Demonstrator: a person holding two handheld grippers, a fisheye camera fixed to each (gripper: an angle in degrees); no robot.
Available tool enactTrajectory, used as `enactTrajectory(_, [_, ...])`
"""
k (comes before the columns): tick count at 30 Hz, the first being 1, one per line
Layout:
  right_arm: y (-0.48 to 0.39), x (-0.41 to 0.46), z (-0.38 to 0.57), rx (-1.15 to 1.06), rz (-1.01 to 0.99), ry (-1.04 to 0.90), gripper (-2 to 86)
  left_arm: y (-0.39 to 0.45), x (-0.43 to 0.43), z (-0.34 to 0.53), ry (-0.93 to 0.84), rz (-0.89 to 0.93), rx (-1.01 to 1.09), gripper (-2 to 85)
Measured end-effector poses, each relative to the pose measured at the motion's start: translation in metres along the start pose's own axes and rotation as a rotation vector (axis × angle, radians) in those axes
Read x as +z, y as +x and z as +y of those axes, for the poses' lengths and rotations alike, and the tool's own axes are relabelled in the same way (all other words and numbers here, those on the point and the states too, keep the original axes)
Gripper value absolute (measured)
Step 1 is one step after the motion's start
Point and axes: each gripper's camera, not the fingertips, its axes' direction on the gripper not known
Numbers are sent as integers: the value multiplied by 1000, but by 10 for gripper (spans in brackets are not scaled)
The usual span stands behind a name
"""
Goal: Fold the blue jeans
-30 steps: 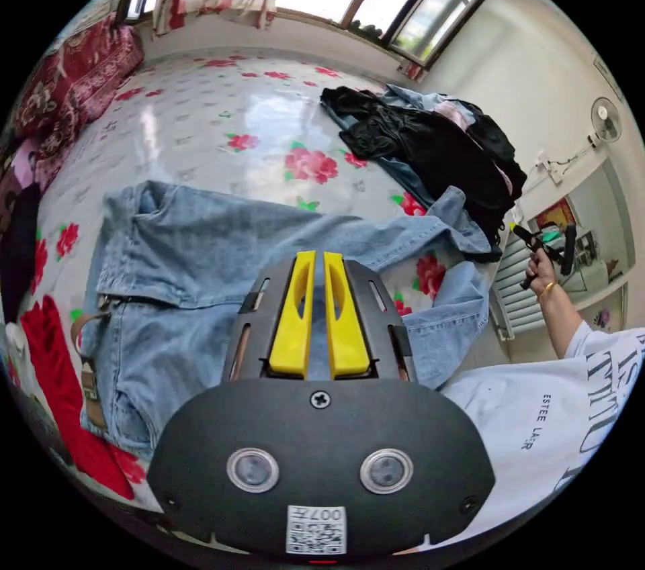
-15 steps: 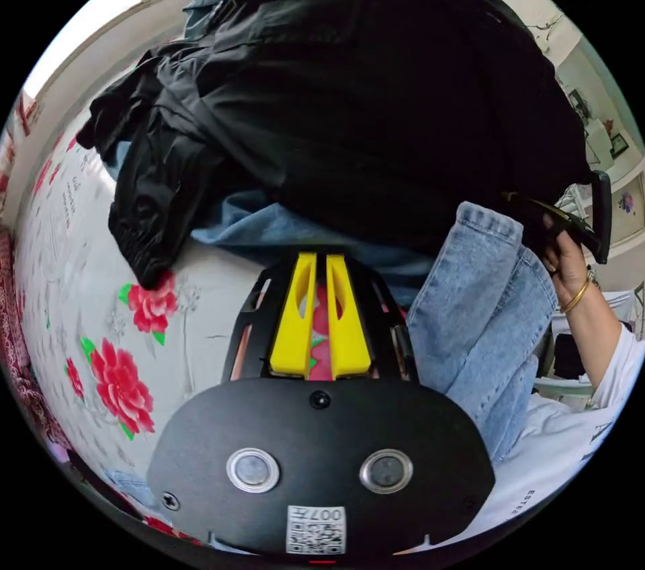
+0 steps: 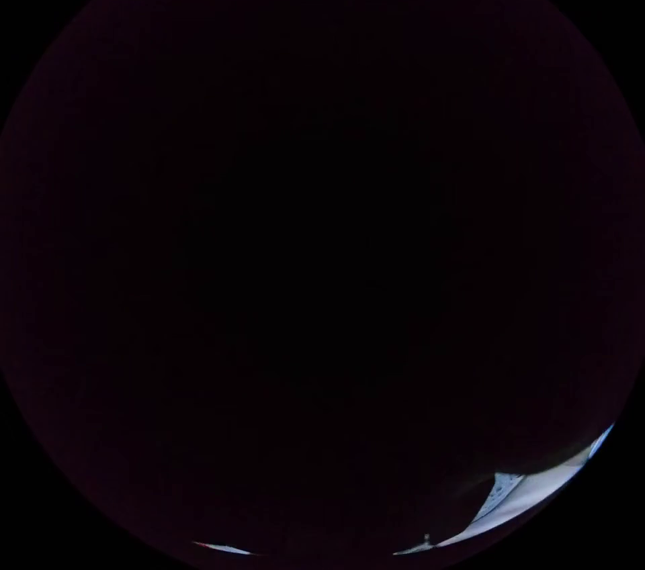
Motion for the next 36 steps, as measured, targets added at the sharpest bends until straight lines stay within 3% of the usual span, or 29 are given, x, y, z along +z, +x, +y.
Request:
enactTrajectory(7, [80,-7,-79,5,31,-6,39,13,34,-97,12,-5,89,24])
enactTrajectory(11, [82,-13,-84,51,23,-27,27,8,30,-90,-17,46,85,6])
enactTrajectory(14, [47,-33,-50,51,94,-15,11,7,-15,-29,46,60,44,-7])
enactTrajectory(18, [-27,-76,35,7,81,99,22,-7,-98,126,150,-47,-79,-9])
enactTrajectory(24, [-153,-55,110,-117,-73,-72,68,-68,-161,375,-162,-339,-539,-9])
enactTrajectory(28, [-224,-23,115,-214,35,-173,86,-105,-194,498,-274,-436,-811,-7])
enactTrajectory(32, [-254,11,101,-246,108,-220,84,-132,-185,543,-323,-413,-889,-3])
enactTrajectory(35, [-255,67,105,-205,220,-457,66,-150,-155,553,-393,-347,-909,-5])
enactTrajectory(36, [-266,62,112,-247,275,-334,54,-150,-148,553,-366,-317,-882,-7])
